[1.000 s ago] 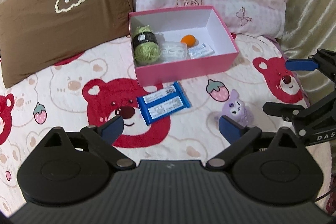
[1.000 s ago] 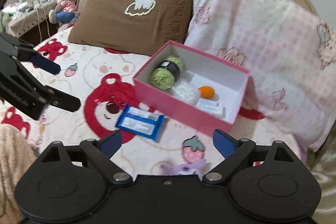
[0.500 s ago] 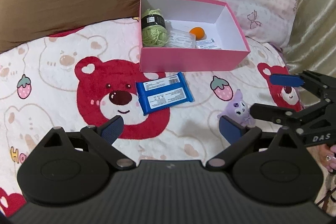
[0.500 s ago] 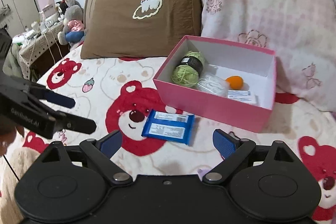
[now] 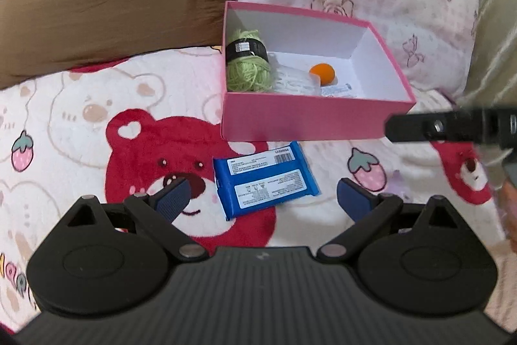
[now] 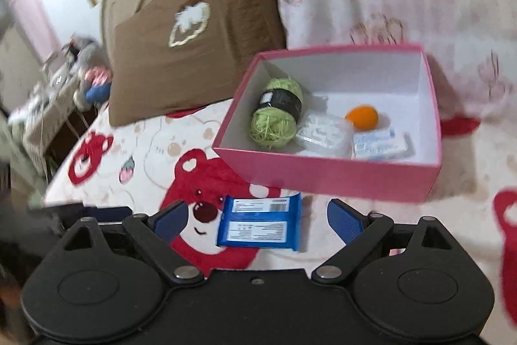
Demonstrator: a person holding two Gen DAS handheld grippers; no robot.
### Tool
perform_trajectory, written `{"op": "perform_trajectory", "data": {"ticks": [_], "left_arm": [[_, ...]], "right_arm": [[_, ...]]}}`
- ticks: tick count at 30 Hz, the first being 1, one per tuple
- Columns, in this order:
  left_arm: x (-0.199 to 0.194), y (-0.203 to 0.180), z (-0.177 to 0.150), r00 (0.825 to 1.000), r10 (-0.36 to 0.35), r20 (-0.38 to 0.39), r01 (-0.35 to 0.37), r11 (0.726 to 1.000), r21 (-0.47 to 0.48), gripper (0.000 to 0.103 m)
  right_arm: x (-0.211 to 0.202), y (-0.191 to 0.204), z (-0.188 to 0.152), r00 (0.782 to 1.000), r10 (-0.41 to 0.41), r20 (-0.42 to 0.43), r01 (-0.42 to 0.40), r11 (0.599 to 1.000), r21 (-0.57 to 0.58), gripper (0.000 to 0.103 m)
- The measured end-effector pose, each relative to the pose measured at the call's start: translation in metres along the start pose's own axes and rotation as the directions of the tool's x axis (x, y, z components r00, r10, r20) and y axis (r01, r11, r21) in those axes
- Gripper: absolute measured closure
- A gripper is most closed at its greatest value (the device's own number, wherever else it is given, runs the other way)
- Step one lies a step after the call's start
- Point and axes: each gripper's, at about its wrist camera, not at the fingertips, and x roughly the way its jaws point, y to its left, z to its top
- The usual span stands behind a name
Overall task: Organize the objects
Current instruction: 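Move the open left gripper down onto the blue wet-wipes pack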
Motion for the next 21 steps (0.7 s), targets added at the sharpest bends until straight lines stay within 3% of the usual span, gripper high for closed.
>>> {"op": "perform_trajectory", "data": {"ticks": [6, 9, 11, 18, 21], "left_arm": [[0.028, 0.007, -0.012, 1.0, -0.019, 0.025, 0.02, 0.999, -0.042, 0.007], [0.038, 0.014, -0.021, 0.996, -0.022, 0.085, 0.024, 0.999, -0.025, 0.007], [0.046, 0.02, -0.025, 0.996, -0.029, 0.08, 0.032, 0.999, -0.027, 0.007], [0.066, 0.035, -0.036, 0.996, -0.02, 0.086, 0.026, 0.997, -0.078, 0.007], [0.077, 0.039, -0.041, 0.997, -0.027, 0.067, 0.035, 0.992, -0.12, 0.007]], "right_arm": [[0.036, 0.0, -0.001, 0.997, -0.003, -0.071, 0.003, 1.0, 0.011, 0.008], [0.052, -0.001, -0.007, 0.999, -0.009, -0.05, 0.008, 1.0, -0.002, 0.008], [0.064, -0.011, -0.015, 0.999, -0.039, -0.027, 0.04, 0.998, 0.04, 0.008], [0.095, -0.043, -0.029, 0.995, -0.025, -0.093, 0.037, 0.991, 0.129, 0.009], [0.098, -0.05, -0.03, 0.996, 0.025, -0.081, -0.013, 0.99, 0.143, 0.009]]}}
